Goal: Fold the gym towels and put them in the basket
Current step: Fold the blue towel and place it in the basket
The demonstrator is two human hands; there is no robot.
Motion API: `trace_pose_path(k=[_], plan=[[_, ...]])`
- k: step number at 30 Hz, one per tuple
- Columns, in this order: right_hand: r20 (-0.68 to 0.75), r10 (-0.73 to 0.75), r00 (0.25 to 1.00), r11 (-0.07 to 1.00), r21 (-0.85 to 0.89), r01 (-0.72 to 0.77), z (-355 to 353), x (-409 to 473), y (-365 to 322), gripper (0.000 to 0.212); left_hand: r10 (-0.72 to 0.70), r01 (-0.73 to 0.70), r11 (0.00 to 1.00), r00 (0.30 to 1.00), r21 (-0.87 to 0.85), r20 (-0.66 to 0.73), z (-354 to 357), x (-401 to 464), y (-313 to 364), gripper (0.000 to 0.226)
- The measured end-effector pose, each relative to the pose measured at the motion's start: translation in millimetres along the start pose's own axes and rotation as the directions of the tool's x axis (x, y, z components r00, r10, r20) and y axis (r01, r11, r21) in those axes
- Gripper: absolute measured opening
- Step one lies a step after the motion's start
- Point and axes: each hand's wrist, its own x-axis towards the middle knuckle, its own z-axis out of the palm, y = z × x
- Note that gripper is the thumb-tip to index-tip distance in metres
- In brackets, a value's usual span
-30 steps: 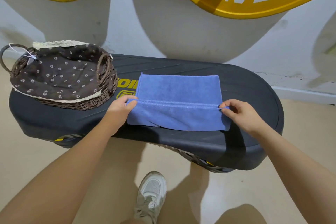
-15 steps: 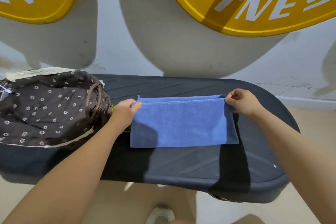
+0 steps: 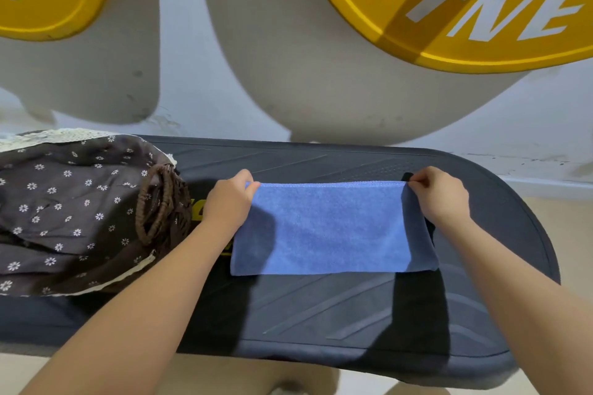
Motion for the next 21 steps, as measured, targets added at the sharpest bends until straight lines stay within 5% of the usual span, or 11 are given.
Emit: trace_pose_path(k=[7, 9, 12, 14, 17, 21], plan=[[-0.078, 0.011, 0.997, 0.999, -0.030, -0.013, 9.5, 2.1, -2.0, 0.019, 0.058, -0.053, 0.974, 0.998, 0.220, -0.019, 8.6, -3.9, 4.8, 0.017], [-0.116, -0.002, 0.993, 1.000, -0.027, -0.002, 10.3, -2.4, -4.2, 0.020, 0.146, -0.093, 0.927, 0.982, 0.363, -0.122, 9.5, -9.5, 6.3, 0.032], [-0.239, -0.378, 0.894, 0.926, -0.104, 0.364, 26.0, -30.2, -24.5, 0.036, 0.416, -0.307, 0.839, 0.894, 0.450, -0.167, 21.9, -22.0, 20.8, 0.042], [-0.079, -0.587, 0.806, 0.809, -0.078, 0.582, 48.8, -58.8, -46.4, 0.054, 0.456, -0.417, 0.836, 0.890, 0.356, -0.029, 35.8, -40.0, 36.1, 0.051], [0.290, -0.568, 0.770, 0.787, -0.082, 0.611, 78.2, -85.7, -62.5, 0.081, 0.383, -0.413, 0.862, 0.910, 0.295, 0.156, 55.6, -59.2, 32.8, 0.059], [0.286, -0.492, 0.822, 0.784, -0.265, 0.562, 79.1, -70.9, -34.5, 0.086, 0.309, -0.366, 0.793, 0.931, 0.487, 0.195, 51.3, -60.1, -2.1, 0.086]])
